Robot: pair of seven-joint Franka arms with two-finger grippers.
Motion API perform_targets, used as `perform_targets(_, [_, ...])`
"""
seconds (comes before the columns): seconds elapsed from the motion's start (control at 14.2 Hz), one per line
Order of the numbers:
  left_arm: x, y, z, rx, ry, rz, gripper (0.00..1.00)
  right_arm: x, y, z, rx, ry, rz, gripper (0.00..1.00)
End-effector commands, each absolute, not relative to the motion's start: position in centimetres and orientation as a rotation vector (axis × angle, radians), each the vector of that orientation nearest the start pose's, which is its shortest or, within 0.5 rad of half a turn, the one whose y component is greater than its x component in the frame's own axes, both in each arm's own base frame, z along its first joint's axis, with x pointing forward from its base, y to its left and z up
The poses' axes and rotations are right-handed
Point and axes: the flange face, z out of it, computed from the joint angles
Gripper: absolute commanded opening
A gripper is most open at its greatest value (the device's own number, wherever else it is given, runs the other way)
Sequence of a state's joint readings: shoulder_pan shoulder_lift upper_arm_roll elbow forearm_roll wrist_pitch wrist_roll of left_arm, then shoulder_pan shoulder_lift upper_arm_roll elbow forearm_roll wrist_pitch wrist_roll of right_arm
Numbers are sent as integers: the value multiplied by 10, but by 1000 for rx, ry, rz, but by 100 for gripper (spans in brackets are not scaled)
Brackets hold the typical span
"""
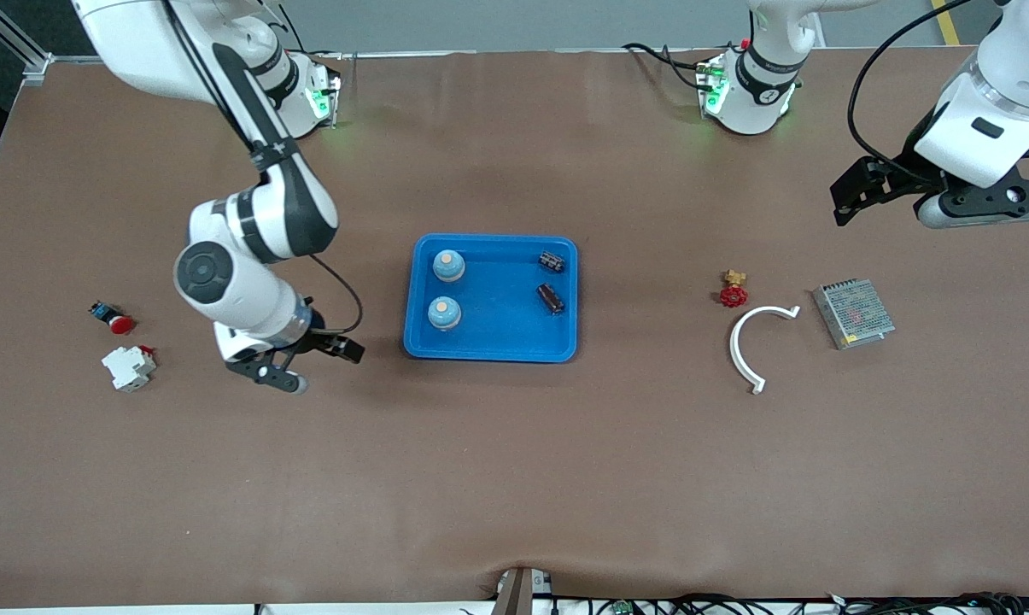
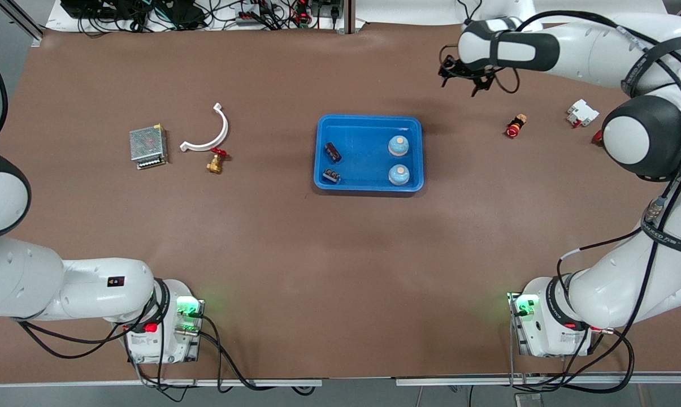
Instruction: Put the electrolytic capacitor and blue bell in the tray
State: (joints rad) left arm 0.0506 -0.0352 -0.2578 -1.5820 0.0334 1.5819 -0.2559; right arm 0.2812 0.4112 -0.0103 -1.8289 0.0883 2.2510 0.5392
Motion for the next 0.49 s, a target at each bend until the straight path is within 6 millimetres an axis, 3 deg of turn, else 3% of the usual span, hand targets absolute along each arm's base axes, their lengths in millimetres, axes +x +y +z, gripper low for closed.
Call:
perform_targets(0.0, [523,-113,650,-3111,-40,-63,100,627,144,322,-3133,342,-11,100])
perform_targets(0.14, [518,-127,650,-3105,0,-58,100,632,120,323,-3146,330,-16,100])
perform_targets(0.42, [520,-124,649,-3106,17,-55,100,635,95,327,-3144,357,-3,100])
